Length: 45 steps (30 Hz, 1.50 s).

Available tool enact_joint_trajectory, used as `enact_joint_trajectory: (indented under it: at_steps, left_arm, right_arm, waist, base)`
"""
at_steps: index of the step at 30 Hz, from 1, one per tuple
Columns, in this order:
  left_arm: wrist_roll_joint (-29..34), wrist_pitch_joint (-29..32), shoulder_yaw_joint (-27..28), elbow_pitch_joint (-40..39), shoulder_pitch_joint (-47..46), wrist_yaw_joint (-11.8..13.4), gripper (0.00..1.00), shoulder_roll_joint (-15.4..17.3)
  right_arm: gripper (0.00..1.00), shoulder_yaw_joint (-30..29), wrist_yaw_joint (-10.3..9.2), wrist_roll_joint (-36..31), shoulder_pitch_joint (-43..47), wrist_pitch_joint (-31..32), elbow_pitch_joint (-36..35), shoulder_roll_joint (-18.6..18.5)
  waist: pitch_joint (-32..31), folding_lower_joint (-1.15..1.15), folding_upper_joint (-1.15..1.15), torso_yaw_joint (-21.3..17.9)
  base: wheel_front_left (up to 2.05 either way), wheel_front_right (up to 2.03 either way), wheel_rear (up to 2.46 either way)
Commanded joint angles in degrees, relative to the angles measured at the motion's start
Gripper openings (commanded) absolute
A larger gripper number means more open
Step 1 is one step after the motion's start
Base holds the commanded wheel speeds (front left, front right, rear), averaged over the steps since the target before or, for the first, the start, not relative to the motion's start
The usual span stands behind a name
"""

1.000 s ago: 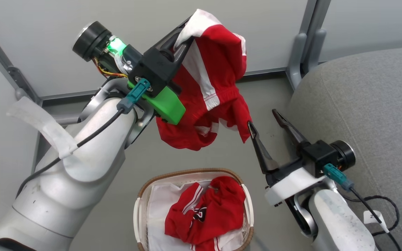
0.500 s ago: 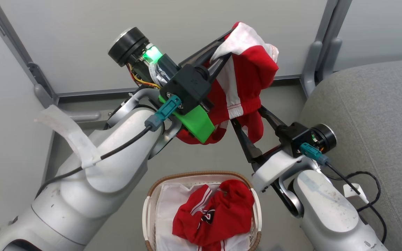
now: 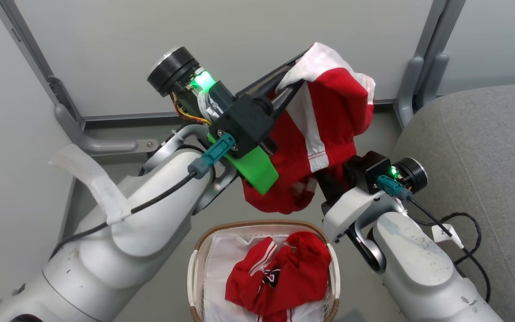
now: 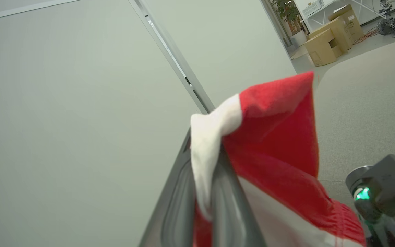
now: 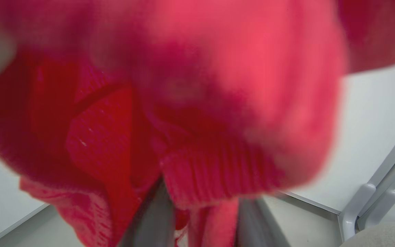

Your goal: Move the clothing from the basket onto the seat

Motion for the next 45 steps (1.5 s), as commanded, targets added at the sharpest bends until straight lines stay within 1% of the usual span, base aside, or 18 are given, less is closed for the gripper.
enact_joint_trajectory:
  at_steps: [1, 4, 5, 6, 7, 8, 9, 11, 15, 20, 24, 29, 37, 41, 45]
  left_arm:
    - [-1.0, 0.1, 0.8, 0.6, 1.3, 0.6, 0.00, 0.8]
    - [-2.1, 0.0, 1.8, 2.1, 2.9, 1.3, 0.00, 1.8]
    - [-2.9, -0.3, 2.5, 2.9, 3.8, 1.8, 0.08, 2.3]
    - [-3.4, -0.6, 2.9, 3.6, 4.4, 2.0, 0.18, 2.8]
    - [-4.1, -0.9, 3.5, 4.3, 5.3, 2.4, 0.49, 3.3]
    - [-4.6, -1.2, 4.1, 5.0, 6.1, 2.8, 0.78, 3.7]
    - [-5.1, -1.7, 4.7, 5.9, 7.1, 3.5, 1.00, 4.0]
    - [-6.1, -2.7, 6.1, 7.4, 9.0, 4.7, 1.00, 4.2]
    - [-8.0, -3.9, 7.3, 10.0, 12.8, 5.2, 1.00, 3.8]
    - [-9.4, -4.5, 8.3, 11.4, 17.6, 4.5, 1.00, 2.4]
    - [-10.0, -4.6, 9.5, 10.7, 21.5, 3.8, 1.00, 0.9]
    - [-9.1, -4.6, 10.5, 9.5, 26.2, 2.6, 1.00, -0.7]
    - [-7.5, -4.6, 12.7, 8.0, 31.6, 1.4, 1.00, -3.6]
    - [-6.6, -4.5, 13.8, 7.3, 32.6, 1.0, 1.00, -4.6]
    - [-5.1, -4.5, 14.9, 6.5, 32.5, 0.6, 1.00, -5.0]
  right_arm:
    - [0.00, 0.1, -0.04, 0.6, -0.7, 0.0, 0.1, -0.3]
    - [0.00, -0.4, -0.04, 1.0, 0.2, 0.0, -0.6, -0.3]
    - [0.00, -0.8, -0.04, 1.0, 0.8, 0.0, -1.0, -0.3]
    - [0.00, -1.1, -0.04, 0.9, 1.1, 0.0, -1.4, -0.3]
    - [0.00, -1.5, -0.04, 0.8, 1.4, 0.0, -1.8, -0.3]
    - [0.00, -2.0, -0.04, 0.8, 1.8, 0.0, -2.2, -0.3]
    - [0.00, -2.5, -0.04, 0.8, 2.2, 0.0, -2.8, -0.3]
    - [0.00, -3.4, -0.04, 0.4, 2.9, 0.0, -3.9, -0.3]
    - [0.00, -5.5, -0.04, -0.3, 3.9, -0.1, -5.7, -0.2]
    - [0.00, -9.0, -0.03, -1.6, 4.6, -0.1, -6.7, -0.2]
    - [0.00, -11.2, -0.04, -2.9, 5.3, 0.0, -7.2, -0.2]
    - [0.00, -14.1, -0.03, -3.9, 6.3, 0.0, -7.9, -0.2]
    - [0.00, -18.3, -0.03, -4.3, 7.9, 0.0, -9.1, -0.2]
    - [0.00, -19.8, -0.04, -4.7, 8.3, 0.0, -10.4, -0.2]
    - [0.00, -21.6, -0.04, -6.1, 8.3, 0.0, -12.2, -0.3]
  waist:
    - [0.1, 0.00, 0.00, -0.1]
    - [0.2, 0.00, 0.00, -0.5]
    - [0.2, 0.00, 0.00, -0.7]
    - [0.3, 0.00, 0.00, -0.9]
    - [0.3, 0.00, 0.00, -1.1]
    - [0.4, 0.00, 0.00, -1.3]
    - [0.4, 0.00, 0.00, -1.5]
    - [0.6, 0.00, 0.00, -1.8]
    - [1.1, 0.00, 0.00, -2.3]
    - [1.6, 0.00, 0.00, -2.8]
    - [2.2, 0.00, 0.00, -3.1]
    - [2.8, 0.00, 0.00, -3.7]
    - [3.6, 0.00, 0.00, -5.2]
    - [4.7, 0.00, 0.00, -7.1]
    - [6.3, 0.00, 0.00, -10.5]
  base:
    - [0.00, 0.00, 0.00]
    - [0.00, 0.00, 0.00]
    - [0.00, 0.00, 0.00]
    - [0.00, 0.00, 0.00]
    - [0.00, 0.00, 0.00]
    - [0.00, 0.00, 0.00]
    - [0.00, 0.00, 0.00]
    - [0.00, 0.00, 0.00]
    - [0.00, 0.00, 0.00]
    - [0.00, 0.00, 0.00]
    - [0.00, 0.00, 0.00]
    - [0.00, 0.00, 0.00]
    - [0.00, 0.00, 0.00]
    - [0.00, 0.00, 0.00]
    - [0.00, 0.00, 0.00]
